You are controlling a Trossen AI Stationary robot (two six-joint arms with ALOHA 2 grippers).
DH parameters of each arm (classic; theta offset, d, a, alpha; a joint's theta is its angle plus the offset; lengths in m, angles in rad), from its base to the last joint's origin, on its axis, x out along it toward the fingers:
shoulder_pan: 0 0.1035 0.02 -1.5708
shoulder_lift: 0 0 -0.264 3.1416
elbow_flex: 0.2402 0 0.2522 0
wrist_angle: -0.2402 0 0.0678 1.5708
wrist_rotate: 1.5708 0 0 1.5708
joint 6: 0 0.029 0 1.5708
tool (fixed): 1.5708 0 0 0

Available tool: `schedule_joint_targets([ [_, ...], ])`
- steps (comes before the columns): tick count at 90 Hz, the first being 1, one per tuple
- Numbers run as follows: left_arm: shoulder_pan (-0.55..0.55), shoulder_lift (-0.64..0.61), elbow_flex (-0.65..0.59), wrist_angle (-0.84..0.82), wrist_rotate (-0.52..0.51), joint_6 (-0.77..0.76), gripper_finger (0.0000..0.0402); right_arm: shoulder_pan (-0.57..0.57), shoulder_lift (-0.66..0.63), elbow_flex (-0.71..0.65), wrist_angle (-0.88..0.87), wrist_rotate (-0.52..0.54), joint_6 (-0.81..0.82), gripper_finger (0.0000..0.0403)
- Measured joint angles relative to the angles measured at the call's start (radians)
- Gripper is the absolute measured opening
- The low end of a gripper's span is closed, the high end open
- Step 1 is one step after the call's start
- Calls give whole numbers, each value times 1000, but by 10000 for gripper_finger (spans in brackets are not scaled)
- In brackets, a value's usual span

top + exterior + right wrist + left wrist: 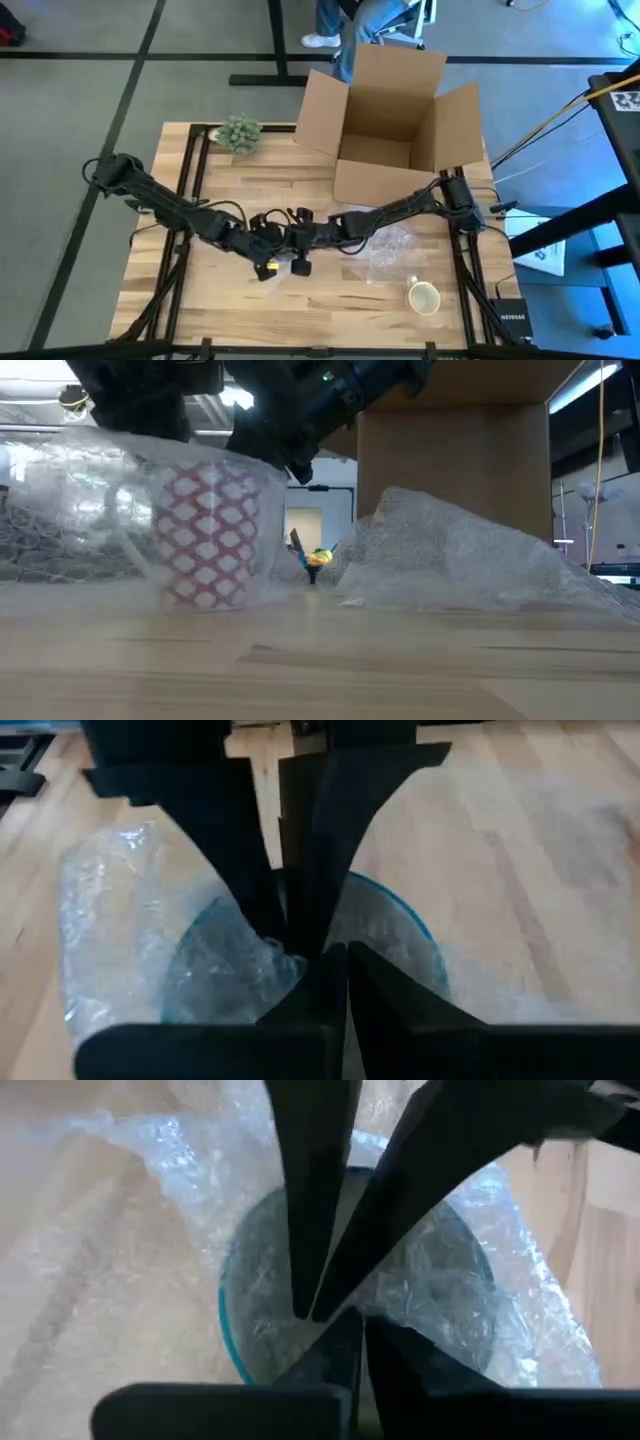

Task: Wrap mug
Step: Wrap the red patterned mug with the bubble wrap

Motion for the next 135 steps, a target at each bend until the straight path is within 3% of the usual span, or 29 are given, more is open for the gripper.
schedule_joint_targets([
  [17, 1, -10, -2, 9, 5, -9, 1, 0, -69, 77, -180, -14, 0, 1],
  [30, 0, -13, -3, 30, 5, -9, 1, 27, -51, 85, -140, -91, 25, 1],
  [47, 0, -13, -6, 22, 8, -9, 0, 26, 38, 86, -64, -80, 67, 1],
  [58, 0, -15, -6, 32, 4, -13, 0, 25, 69, 89, -110, -65, 75, 0],
  [79, -2, -30, -6, 30, 7, -19, 0, 21, 73, 89, -137, -72, 67, 0],
  [104, -28, -141, 32, 10, 23, -11, 0, 18, 89, 78, -169, -68, 60, 1],
  [135, -49, -126, 13, 3, 28, -22, 1, 12, 86, 82, -136, -62, 56, 1],
])
